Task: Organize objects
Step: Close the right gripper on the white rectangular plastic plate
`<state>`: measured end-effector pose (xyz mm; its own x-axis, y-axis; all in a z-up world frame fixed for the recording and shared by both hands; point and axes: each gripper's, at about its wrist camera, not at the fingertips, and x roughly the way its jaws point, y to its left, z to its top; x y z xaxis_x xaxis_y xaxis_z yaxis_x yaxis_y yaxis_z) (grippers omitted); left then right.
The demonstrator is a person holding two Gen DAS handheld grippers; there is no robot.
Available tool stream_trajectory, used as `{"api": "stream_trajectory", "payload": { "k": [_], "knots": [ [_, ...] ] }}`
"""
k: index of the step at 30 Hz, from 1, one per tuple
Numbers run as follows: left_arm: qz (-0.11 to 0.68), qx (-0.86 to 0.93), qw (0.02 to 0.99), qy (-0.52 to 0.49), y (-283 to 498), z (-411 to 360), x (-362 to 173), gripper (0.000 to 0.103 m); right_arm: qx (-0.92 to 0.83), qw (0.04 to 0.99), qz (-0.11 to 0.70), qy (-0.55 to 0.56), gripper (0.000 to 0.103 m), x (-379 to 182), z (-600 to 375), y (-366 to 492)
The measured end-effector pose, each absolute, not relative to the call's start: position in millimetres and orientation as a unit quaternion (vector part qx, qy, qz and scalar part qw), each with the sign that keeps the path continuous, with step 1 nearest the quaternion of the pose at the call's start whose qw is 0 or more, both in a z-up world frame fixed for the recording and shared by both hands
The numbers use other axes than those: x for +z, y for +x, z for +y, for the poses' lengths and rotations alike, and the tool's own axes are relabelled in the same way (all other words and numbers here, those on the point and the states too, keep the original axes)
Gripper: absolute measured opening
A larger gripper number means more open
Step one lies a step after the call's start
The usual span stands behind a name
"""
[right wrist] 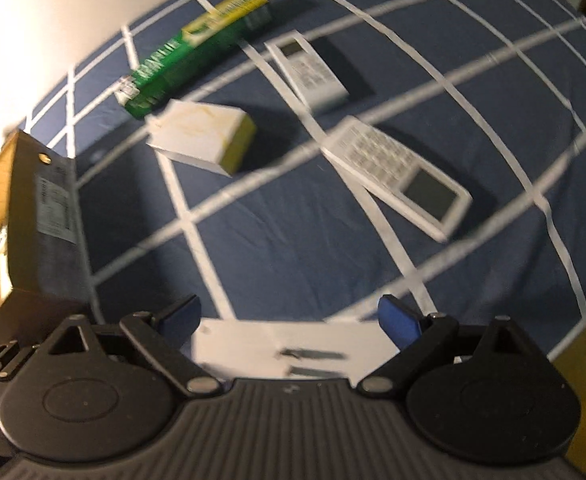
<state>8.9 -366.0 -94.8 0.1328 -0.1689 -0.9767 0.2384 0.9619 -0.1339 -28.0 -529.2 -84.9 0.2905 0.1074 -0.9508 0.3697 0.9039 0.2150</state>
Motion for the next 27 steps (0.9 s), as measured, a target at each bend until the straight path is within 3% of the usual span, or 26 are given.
{"api": "stream_trajectory", "payload": {
  "k": [27],
  "knots": [
    [0.676,-0.165,0.718,0.015,12.7,-414.9,-149.4,0.103,-0.085,0.726,0.646,0.219,0.093,-145.2,-553.6,-47.8]
  ]
}}
